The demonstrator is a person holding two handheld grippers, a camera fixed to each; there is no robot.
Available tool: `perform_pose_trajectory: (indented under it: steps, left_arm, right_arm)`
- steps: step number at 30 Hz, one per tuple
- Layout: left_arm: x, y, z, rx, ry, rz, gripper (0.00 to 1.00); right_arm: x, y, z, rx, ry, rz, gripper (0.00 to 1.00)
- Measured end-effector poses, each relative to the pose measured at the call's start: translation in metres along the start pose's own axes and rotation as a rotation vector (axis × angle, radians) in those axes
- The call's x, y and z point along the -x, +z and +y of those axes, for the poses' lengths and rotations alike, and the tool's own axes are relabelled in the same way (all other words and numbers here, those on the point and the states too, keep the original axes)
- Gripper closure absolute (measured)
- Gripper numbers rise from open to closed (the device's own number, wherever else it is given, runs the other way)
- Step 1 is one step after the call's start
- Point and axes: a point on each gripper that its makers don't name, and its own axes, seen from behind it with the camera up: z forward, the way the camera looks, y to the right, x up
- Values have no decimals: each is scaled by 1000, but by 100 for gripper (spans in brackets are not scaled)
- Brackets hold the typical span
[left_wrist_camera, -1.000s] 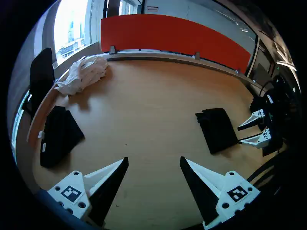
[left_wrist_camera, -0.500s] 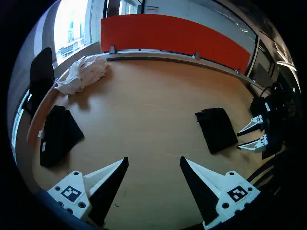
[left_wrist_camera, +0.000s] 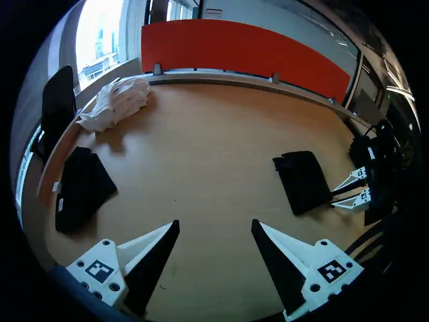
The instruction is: Fold towel
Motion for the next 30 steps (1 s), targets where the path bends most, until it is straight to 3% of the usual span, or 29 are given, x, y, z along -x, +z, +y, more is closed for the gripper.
perform_pose_trajectory:
  steps: [8, 14, 30]
  left_arm:
    - [0, 0, 0, 0, 1, 1, 0]
    - [1, 0, 0, 1, -1, 0, 0]
    - [0, 0, 1, 7, 4, 4, 0]
  right_arm:
    - [0, 0, 3, 4, 13, 3, 75]
    - [0, -1, 4, 12, 17, 8, 94]
    - [-14, -7, 5, 42, 12, 49, 95]
